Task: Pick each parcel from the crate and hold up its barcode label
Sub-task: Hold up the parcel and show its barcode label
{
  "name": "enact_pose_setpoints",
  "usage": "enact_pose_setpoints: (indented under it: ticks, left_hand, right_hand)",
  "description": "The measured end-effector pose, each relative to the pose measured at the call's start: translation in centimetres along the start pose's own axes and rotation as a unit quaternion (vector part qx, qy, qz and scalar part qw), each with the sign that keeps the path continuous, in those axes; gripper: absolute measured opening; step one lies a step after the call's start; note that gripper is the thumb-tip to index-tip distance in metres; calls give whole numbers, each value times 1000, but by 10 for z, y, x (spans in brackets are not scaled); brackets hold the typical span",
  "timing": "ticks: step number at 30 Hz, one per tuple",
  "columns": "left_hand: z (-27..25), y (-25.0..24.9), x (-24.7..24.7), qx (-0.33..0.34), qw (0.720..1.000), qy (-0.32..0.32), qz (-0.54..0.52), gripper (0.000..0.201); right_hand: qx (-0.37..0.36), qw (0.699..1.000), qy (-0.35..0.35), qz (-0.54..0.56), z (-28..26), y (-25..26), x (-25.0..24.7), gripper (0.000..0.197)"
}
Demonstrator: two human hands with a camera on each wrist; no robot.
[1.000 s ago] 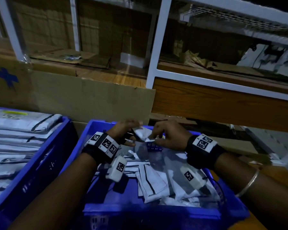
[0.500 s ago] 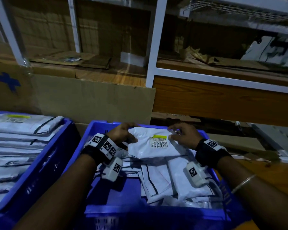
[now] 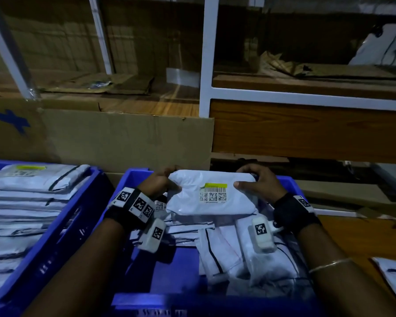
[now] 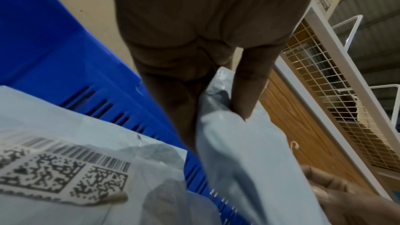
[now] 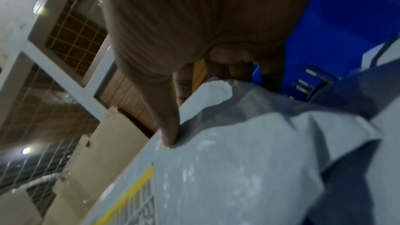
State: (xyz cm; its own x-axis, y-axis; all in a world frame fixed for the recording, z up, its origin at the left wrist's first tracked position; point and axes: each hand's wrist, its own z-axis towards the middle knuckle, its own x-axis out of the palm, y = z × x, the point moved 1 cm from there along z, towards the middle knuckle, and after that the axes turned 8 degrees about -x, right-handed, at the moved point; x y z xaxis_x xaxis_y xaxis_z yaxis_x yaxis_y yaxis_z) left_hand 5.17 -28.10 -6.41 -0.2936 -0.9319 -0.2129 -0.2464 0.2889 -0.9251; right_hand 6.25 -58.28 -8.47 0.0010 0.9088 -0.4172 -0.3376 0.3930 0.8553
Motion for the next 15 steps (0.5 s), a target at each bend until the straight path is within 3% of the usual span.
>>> enact_pose_setpoints:
  ticks: [5, 8, 10, 15]
  left_hand:
    - [1, -3, 0, 7, 999, -25, -28, 46]
    - [-1, -6, 4, 74, 994, -78, 12, 49]
    - [2, -1, 5, 126, 985, -95, 70, 65]
    - [5, 5, 11, 147, 969, -121, 160, 98]
  right_hand:
    - [-11, 999, 0, 44, -2, -4, -1, 38]
    - [-18, 998, -15, 66, -5, -2, 0, 35]
    - [-28, 997, -23, 73, -6, 1, 2, 31]
    - [-41, 996, -21, 81, -8, 3, 7, 29]
